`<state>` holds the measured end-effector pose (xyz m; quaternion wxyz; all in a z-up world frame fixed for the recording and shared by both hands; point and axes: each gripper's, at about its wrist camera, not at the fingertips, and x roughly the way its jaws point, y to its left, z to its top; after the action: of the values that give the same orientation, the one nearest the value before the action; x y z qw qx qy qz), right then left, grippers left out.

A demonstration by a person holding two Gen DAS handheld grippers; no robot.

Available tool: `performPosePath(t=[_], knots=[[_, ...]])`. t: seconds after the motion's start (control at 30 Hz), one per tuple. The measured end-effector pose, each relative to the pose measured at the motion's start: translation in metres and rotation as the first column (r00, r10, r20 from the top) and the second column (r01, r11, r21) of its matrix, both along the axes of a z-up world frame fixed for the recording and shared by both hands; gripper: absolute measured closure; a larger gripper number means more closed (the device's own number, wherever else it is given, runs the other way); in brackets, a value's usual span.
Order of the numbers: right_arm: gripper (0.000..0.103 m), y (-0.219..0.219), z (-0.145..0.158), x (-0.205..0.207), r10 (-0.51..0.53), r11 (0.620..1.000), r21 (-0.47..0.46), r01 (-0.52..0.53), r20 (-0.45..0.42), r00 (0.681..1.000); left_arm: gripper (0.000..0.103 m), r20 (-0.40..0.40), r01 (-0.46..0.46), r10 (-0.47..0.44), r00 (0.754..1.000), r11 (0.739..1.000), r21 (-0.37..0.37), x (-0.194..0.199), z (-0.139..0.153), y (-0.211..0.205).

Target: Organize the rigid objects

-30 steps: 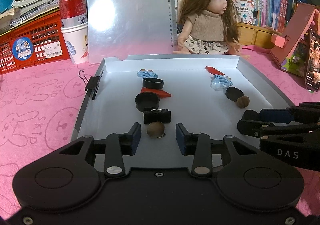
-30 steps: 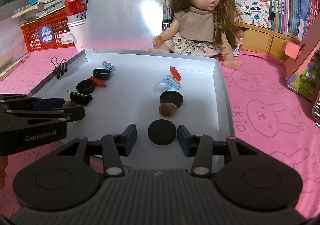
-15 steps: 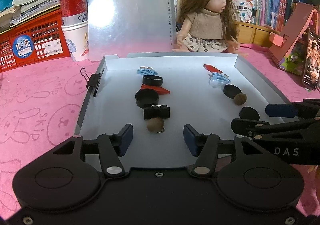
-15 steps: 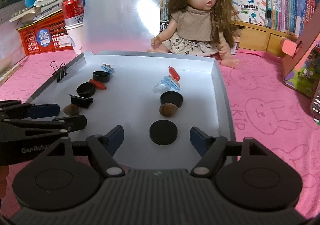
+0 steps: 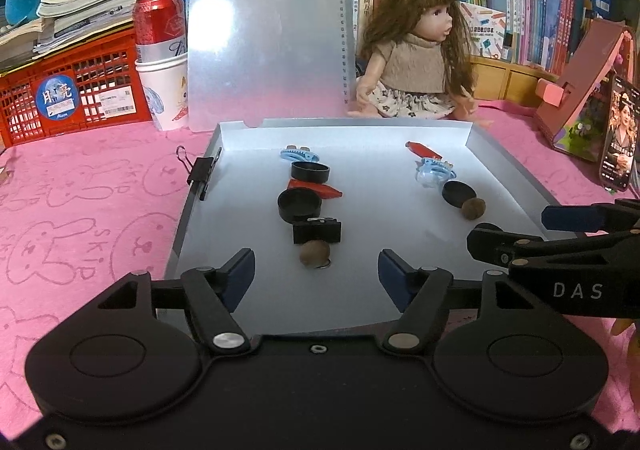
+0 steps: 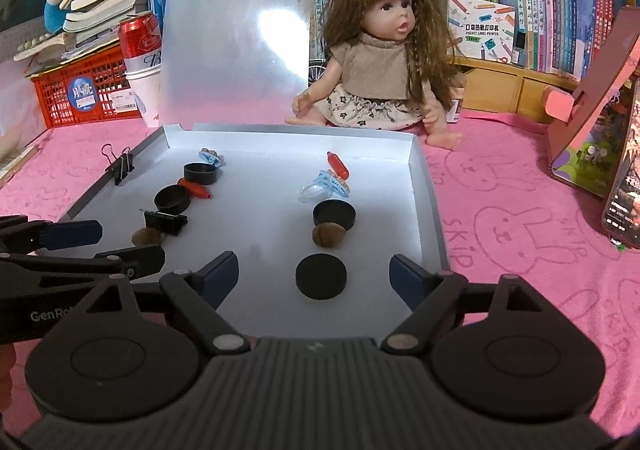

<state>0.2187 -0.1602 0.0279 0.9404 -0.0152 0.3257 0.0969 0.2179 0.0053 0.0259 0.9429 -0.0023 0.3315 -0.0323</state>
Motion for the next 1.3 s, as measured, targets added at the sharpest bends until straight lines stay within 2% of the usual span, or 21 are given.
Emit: performPosePath(t=[0.77,1.3], knots=[[0.005,-0.004,0.017,-0.017,-0.027,1.000,0.001,0.027,0.058,0.998,0.026,0.038,-0.021,0.022,0.999,0.999,-0.029,-0.022,0.021,0.007],[0.000,-0.007,0.033,-0.041,-0.032,0.999,0.004,0.032,0.110,0.993,0.023,0.071,-0.016,0.020,0.997,0.998,-0.054,-0.050,0.040,0.012]])
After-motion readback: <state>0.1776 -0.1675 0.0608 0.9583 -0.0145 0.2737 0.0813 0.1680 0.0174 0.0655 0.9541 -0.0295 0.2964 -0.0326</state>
